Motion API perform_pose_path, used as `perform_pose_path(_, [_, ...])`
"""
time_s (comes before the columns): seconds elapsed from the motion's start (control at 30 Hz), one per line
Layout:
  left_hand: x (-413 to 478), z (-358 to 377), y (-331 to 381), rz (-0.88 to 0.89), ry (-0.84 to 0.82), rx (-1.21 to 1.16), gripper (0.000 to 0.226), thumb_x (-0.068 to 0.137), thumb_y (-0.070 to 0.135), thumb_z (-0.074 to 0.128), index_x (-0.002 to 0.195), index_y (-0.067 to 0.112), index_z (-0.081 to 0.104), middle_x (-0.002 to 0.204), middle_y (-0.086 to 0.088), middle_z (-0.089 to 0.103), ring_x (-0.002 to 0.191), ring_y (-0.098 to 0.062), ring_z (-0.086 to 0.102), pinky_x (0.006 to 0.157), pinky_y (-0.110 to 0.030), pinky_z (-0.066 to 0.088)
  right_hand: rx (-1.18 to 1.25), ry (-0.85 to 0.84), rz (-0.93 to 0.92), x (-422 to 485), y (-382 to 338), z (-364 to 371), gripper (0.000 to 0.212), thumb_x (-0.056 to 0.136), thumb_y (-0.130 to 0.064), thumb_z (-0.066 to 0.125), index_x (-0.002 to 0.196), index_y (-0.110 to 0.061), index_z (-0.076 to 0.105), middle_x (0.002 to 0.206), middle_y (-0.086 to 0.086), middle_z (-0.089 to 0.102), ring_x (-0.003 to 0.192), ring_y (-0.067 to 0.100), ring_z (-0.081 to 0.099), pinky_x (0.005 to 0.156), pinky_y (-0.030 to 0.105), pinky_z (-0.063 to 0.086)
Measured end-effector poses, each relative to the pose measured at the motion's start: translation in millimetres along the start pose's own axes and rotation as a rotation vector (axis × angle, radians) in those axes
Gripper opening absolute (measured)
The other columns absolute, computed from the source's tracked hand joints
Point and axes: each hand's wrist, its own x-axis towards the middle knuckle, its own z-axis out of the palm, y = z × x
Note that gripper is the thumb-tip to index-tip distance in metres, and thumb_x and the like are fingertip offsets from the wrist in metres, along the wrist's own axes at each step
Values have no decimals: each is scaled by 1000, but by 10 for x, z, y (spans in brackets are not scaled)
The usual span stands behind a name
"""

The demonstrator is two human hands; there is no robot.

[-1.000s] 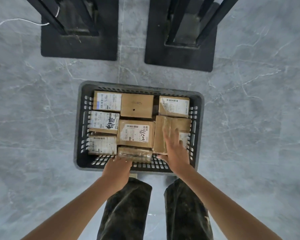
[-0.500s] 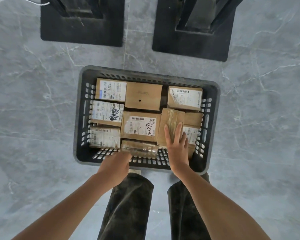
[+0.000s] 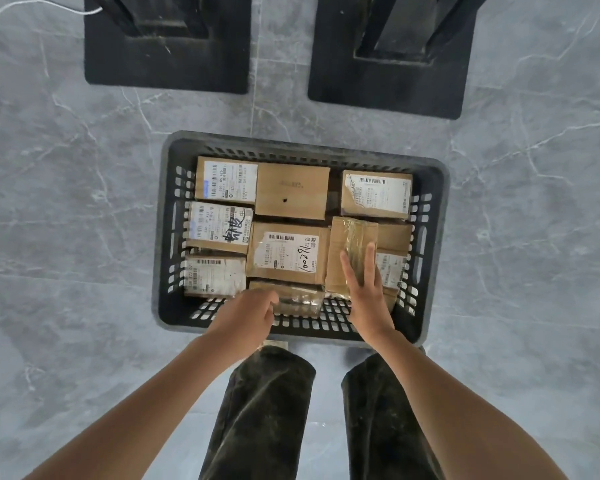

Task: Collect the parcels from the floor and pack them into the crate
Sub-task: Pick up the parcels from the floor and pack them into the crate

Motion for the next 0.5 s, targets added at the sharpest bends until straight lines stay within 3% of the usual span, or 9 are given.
perform_pose_path(0.1, [-44,-69,60,-14,-9,-6,26,96,20,44,120,17,55,109,1,63,88,-9,61,76,-24,52,170,-15,-27,8,42,-152,116,79,-14,70,147,-33,-21,154,-1,-33,145,25,-8,109,46,37])
perform_pose_path(0.17, [-71,-124,135,-13,-13,-20,26,97,20,43,120,16,54,108,2,62,87,-9,61,77,-26,53,298,-15,28,-23,39,-298,114,79,-45,69,146,-35,-23,156,-8,-27,143,17,-4,106,41,23])
perform_pose_path(0.23, [-78,-181,218,-12,-9,-36,27,97,20,43,121,16,53,111,1,62,86,-9,61,76,-27,53,384,19,140,-83,26,-425,107,79,-59,60,148,-34,-18,159,-5,-16,142,17,11,99,37,26])
perform_pose_path(0.3, [-72,-231,310,-8,-4,-39,28,97,20,42,123,16,52,115,2,61,90,-9,61,78,-28,53,477,-32,310,-127,25,-529,92,86,-55,56,152,-23,0,156,10,20,121,14,50,94,31,45])
perform_pose_path(0.37, [-39,-255,400,-5,-6,-35,28,97,19,42,124,17,51,117,3,61,95,-9,61,81,-29,53,540,-199,423,-126,-13,-551,71,93,-44,52,148,-11,21,126,12,58,94,25,67,80,40,58])
perform_pose_path(0.4, [-14,-254,440,-1,-8,-31,29,97,19,41,124,18,51,116,3,62,94,-10,61,81,-30,54,574,-269,462,-107,-40,-532,63,95,-39,49,145,-8,27,120,11,60,96,30,67,81,43,57])
perform_pose_path(0.5, [85,-205,517,-13,-8,-36,28,98,18,39,122,19,51,112,1,62,90,-10,62,78,-29,55,733,-287,602,-23,-95,-472,54,97,-29,49,143,-9,30,136,12,50,115,26,56,96,37,50])
